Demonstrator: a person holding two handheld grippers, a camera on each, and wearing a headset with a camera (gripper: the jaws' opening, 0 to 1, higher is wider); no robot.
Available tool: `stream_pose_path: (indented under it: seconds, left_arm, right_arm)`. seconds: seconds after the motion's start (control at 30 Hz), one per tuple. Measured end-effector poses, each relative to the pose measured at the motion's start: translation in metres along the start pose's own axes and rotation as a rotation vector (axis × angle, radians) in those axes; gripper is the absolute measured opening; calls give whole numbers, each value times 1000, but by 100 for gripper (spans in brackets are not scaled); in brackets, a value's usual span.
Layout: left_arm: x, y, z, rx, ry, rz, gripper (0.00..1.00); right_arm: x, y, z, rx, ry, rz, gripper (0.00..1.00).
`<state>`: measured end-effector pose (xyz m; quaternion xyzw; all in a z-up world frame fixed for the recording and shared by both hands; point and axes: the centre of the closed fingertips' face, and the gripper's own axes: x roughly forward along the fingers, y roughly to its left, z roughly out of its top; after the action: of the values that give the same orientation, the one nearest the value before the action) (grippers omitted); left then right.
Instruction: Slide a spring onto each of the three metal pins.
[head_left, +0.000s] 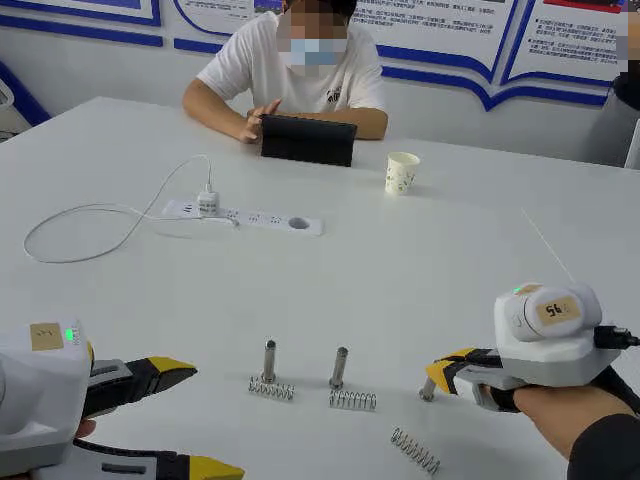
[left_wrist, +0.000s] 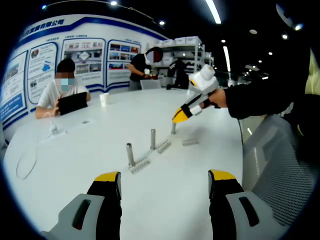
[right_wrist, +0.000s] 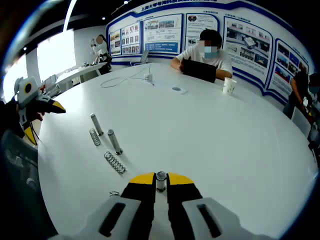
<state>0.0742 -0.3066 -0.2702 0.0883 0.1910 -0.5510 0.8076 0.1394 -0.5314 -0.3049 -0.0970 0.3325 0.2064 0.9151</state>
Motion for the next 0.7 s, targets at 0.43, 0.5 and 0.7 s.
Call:
stream_pose_path:
  seconds: [0.43, 0.5, 0.7]
  left_arm:
    - [0, -2, 1, 3, 1, -5, 72]
    - [1, -2, 1, 4, 2, -7, 72]
    - [2, -4, 2, 6, 2, -14, 72]
  right_arm:
    - [-6, 0, -2, -10, -9, 1, 15]
    - [-9, 1, -5, -14, -6, 2, 16]
    - [-17, 1, -15, -19, 3, 2, 17]
